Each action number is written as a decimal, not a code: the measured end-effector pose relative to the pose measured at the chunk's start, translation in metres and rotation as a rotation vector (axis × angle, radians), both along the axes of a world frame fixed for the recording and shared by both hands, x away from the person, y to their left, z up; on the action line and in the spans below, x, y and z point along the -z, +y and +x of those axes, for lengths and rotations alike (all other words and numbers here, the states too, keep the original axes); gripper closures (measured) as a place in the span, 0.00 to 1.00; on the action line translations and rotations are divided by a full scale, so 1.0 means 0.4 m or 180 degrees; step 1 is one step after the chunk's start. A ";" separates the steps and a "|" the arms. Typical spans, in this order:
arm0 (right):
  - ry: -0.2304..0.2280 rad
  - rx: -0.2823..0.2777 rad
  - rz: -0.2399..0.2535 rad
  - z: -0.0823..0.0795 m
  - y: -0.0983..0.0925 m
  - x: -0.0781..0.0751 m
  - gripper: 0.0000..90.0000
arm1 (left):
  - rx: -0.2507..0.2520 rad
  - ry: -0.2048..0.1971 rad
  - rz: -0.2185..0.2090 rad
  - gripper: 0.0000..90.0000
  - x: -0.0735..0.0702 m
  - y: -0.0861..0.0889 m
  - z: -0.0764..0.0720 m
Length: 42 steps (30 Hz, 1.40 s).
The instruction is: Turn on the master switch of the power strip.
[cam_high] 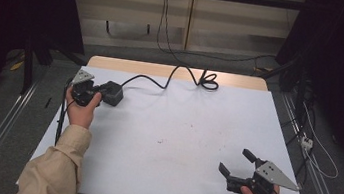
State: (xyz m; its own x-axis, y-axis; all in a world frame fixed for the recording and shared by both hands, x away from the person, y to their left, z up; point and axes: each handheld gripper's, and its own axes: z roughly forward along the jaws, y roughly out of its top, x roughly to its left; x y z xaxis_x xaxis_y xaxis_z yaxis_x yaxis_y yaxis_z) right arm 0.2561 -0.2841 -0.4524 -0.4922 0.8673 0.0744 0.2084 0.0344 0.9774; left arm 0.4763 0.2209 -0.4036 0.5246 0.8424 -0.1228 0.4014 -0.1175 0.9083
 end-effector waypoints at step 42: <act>-0.0019 0.0004 -0.0004 -0.001 0.003 -0.001 0.03 | -0.0201 0.0155 0.0083 1.00 0.038 -0.002 0.045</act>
State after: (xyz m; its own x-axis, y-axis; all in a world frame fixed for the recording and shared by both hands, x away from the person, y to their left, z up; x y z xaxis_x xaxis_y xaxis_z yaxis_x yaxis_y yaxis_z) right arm 0.2556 -0.2831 -0.4520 -0.4914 0.8681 0.0705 0.2026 0.0352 0.9786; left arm 0.4943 0.2201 -0.4189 0.4642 0.8769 -0.1245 0.4526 -0.1140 0.8844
